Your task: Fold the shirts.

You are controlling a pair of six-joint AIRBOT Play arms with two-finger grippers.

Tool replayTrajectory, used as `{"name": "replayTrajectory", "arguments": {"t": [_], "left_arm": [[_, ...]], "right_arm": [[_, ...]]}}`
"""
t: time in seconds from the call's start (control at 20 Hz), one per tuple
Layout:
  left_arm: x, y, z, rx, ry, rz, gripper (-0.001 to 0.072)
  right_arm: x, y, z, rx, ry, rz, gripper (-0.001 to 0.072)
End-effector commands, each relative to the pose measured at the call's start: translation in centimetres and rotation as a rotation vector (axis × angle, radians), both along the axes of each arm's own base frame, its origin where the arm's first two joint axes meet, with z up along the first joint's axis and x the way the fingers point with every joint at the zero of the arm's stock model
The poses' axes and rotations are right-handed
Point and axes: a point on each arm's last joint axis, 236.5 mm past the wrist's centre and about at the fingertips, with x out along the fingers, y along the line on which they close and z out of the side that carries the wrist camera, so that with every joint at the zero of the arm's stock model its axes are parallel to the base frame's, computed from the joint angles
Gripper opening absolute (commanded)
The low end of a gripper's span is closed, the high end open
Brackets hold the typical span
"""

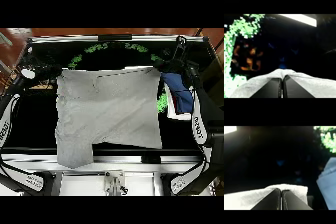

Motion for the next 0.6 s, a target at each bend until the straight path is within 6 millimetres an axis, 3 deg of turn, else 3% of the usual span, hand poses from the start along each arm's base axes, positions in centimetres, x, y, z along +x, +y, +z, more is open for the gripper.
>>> {"name": "replayTrajectory", "arguments": {"t": [0.0, 0.15, 0.3, 0.4, 0.5, 0.55], "left_arm": [[-0.3, -1.9, -3.6, -0.022, 0.07, -0.033, 0.003], [-2.3, -3.5, -5.5, -0.039, 0.169, -0.127, 0.0031], [-6.0, -5.1, -3.9, 0.035, 0.238, -0.421, 0.003], [-9.1, -3.8, -3.3, 0.095, 0.355, -0.517, 0.0029], [-12.3, -1.6, -3.7, 0.13, 0.512, -0.512, 0.0029], [-13.8, -0.8, -4.3, 0.124, 0.59, -0.503, 0.0029]], "right_arm": [[-0.3, 0.5, -2.4, 0.062, 0.061, -0.041, 0.0068], [-2.9, 1.2, -5.3, 0.062, 0.222, -0.01, 0.0069], [-7.1, 0.0, -5.0, -0.003, 0.377, 0.041, 0.0069], [-11.4, -1.2, -4.4, -0.079, 0.523, 0.075, 0.0068], [-15.6, -1.0, -4.1, -0.081, 0.678, 0.105, 0.0068], [-16.8, -0.8, -4.3, -0.081, 0.727, 0.118, 0.0069]]}}
